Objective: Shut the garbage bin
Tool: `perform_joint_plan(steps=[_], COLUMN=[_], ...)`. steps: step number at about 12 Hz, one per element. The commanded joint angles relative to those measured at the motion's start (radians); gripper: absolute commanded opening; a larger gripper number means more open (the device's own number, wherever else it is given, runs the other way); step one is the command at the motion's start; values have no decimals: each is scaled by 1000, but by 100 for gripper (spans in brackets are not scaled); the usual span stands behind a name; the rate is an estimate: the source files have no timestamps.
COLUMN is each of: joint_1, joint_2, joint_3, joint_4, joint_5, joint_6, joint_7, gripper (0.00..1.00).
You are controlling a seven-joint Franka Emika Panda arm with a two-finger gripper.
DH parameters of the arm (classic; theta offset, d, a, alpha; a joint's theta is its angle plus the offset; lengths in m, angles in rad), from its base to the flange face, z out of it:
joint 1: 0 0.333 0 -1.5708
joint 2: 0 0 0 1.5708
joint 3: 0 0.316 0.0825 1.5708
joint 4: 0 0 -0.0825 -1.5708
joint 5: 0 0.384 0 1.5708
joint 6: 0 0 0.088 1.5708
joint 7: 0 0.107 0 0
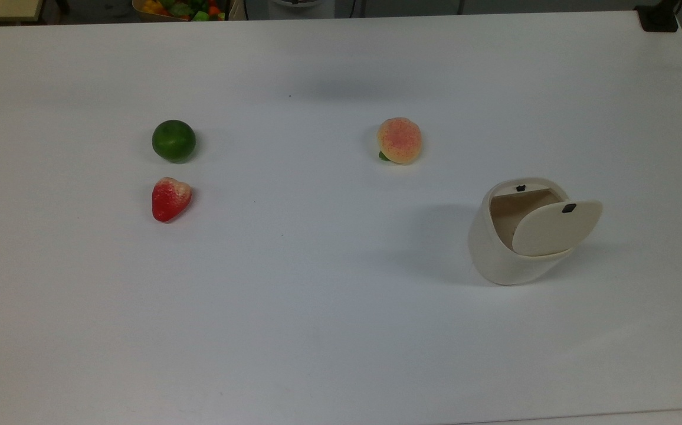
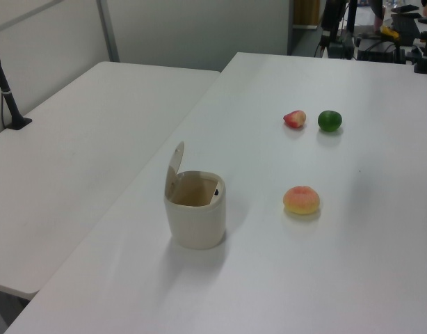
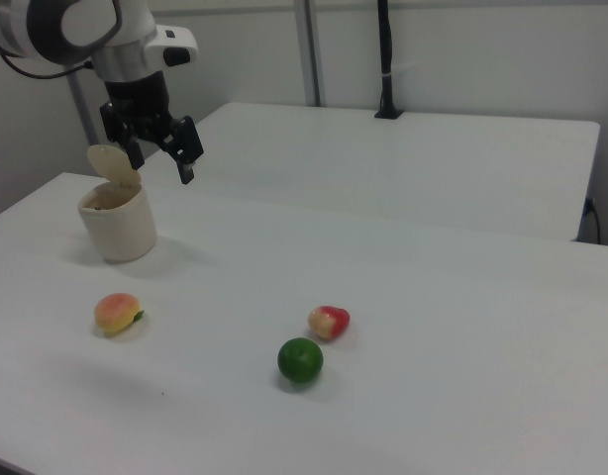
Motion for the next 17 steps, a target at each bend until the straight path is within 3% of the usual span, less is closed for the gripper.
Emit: perform_joint_plan(steps=[1, 10, 11, 14, 16, 17], joint_1=[-4, -2, -2, -4, -4, -4], joint_2=[-23, -19, -17, -7, -2, 1], joint_3=[7, 7, 7, 7, 7, 7], joint_4=[-27, -29, -30, -30, -30, -30], joint_5=[-5, -5, -5, 3, 4, 6], joint_6=[9, 18, 20, 24, 26, 28], joint_7=[-10, -24, -41, -70, -69, -69], gripper=[100, 100, 95, 57, 22, 9])
